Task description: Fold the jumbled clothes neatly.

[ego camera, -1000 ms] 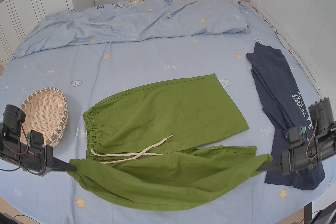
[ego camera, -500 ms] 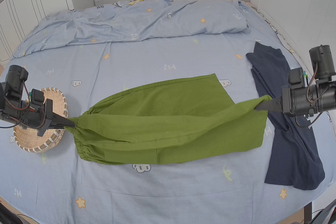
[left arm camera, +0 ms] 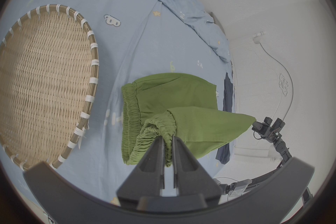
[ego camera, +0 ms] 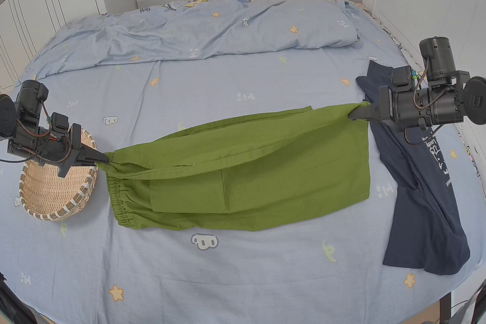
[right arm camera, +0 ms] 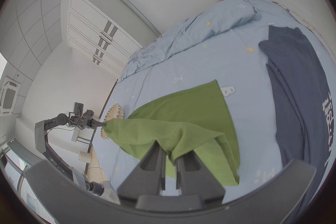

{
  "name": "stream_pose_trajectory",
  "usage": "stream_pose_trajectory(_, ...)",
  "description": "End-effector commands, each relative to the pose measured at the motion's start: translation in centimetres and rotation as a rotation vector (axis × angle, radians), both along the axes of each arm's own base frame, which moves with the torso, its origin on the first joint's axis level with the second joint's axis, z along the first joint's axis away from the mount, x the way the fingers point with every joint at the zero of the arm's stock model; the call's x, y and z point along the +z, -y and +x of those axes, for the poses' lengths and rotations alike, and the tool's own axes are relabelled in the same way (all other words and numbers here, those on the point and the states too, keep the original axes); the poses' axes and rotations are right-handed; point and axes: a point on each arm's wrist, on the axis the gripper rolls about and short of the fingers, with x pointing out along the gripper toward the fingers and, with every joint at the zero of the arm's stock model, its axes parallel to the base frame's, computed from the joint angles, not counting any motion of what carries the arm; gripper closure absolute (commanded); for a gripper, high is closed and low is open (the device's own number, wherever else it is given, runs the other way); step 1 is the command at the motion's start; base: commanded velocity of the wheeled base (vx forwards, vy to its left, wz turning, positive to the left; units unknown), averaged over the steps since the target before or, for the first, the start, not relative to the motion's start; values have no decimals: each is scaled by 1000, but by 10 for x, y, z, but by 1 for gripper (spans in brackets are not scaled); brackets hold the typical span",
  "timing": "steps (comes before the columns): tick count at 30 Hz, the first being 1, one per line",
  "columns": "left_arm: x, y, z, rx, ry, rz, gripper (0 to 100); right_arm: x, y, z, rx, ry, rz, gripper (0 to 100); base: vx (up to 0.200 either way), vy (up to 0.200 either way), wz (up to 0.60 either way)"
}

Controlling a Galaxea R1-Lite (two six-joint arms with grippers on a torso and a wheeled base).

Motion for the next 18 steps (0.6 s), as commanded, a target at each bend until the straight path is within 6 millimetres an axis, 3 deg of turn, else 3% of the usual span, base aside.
stream_pose_trajectory(1,-1,-7,7,17,9,2,100,-7,-6,28,-6,3,-2,100,0,0,0)
stream_pose_trajectory(18,2,-14,10,33,26,7,100,-3,-7,55,-41,47,-9,100,0,0,0)
